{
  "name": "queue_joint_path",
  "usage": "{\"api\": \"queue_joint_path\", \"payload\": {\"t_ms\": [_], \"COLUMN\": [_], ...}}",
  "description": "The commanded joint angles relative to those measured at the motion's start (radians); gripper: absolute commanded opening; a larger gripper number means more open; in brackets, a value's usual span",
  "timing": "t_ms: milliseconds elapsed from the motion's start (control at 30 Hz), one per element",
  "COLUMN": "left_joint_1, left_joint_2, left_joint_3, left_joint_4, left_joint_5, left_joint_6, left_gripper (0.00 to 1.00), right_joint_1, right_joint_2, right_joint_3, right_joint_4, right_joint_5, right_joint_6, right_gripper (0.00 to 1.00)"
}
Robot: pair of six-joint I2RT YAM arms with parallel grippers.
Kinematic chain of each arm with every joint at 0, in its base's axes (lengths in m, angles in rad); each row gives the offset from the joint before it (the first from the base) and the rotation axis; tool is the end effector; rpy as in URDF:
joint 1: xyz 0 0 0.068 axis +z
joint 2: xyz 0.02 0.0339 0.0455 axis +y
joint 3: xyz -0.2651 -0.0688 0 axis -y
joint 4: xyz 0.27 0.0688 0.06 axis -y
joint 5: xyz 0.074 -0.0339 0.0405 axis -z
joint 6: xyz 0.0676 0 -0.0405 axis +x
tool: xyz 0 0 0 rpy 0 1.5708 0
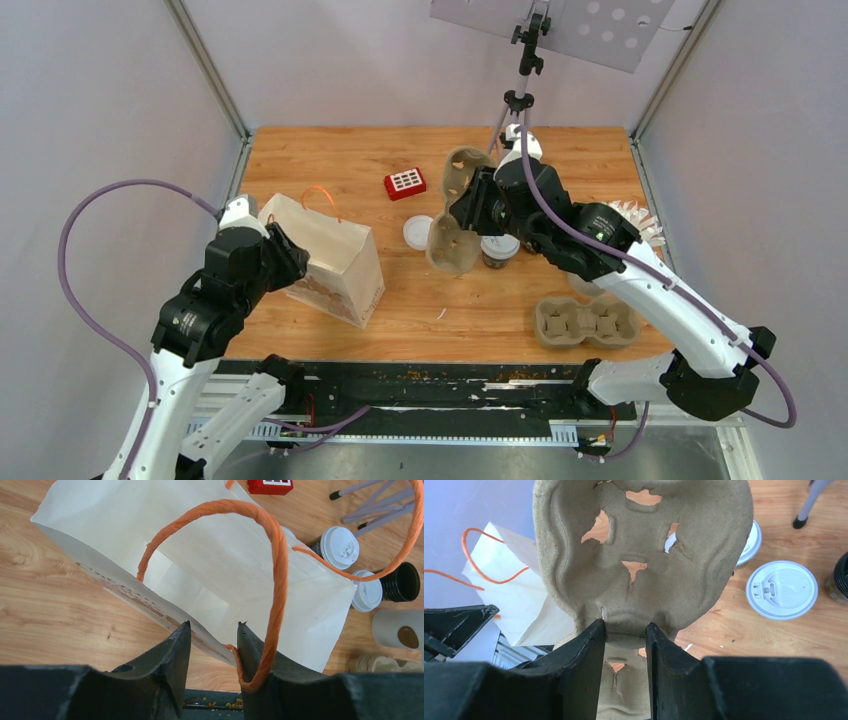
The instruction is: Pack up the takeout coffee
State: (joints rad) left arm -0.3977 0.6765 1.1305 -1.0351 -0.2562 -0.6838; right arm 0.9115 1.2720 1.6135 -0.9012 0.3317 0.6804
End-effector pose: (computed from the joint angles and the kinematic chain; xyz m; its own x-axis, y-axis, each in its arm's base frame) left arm 0.1414 -0.0408 0.3753 -0.5056 -0.4504 -0.7358 -0.1807 0.8893 -0.4202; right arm 0.1970 0.2182 0.4406 -0.6166 0.1754 -0.7675 -0.2449 0.8838 0.3987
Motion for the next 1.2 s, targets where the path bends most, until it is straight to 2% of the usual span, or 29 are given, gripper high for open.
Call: {"api": "queue_joint_path", "payload": {"t_ms": [0,133,267,567,967,1167], "left_joint_1": [-0.001,-0.001,-0.001,-0.001,-0.001,-0.001], "left_joint_2": [-0.003,-0.002,-0.007,-0.072,-0.157,-0.178], "left_joint_3": [-0.006,0.006,0.018,0.016,-0.090,-0.132], "left_joint_4": [0.061,0.084,0.099,0.077,0.163,0.246], "left_joint_5": [-0.013,0.047,0.163,0.340,0.299,0.282], "left_joint_6": [0.000,0.032,0.078,0.078,-0.104,-0.172], "left_gripper": [0.40,0.15,0.00,0.00,0.00,0.00], "right_joint_1": [0.040,0.086,0.142,0.217,0.342,0.353], "right_joint_2": [0.012,0.020,0.028,0.070,0.212,0.279], "right_joint_3": [0.067,0.080,0.089,0.145,0.308,0.328], "right_joint_4": [0.089,0.141,0.231,0.349,0.401,0.334], "right_joint_5": [-0.007,-0.023,-0.030,-0.027,0.015,0.116], "right_joint_6": [-0.081,-0.122,-0.185,-0.182,-0.110,-0.074], "right_gripper": [0.29,0.30,0.30,0.30,0.30,0.30]}}
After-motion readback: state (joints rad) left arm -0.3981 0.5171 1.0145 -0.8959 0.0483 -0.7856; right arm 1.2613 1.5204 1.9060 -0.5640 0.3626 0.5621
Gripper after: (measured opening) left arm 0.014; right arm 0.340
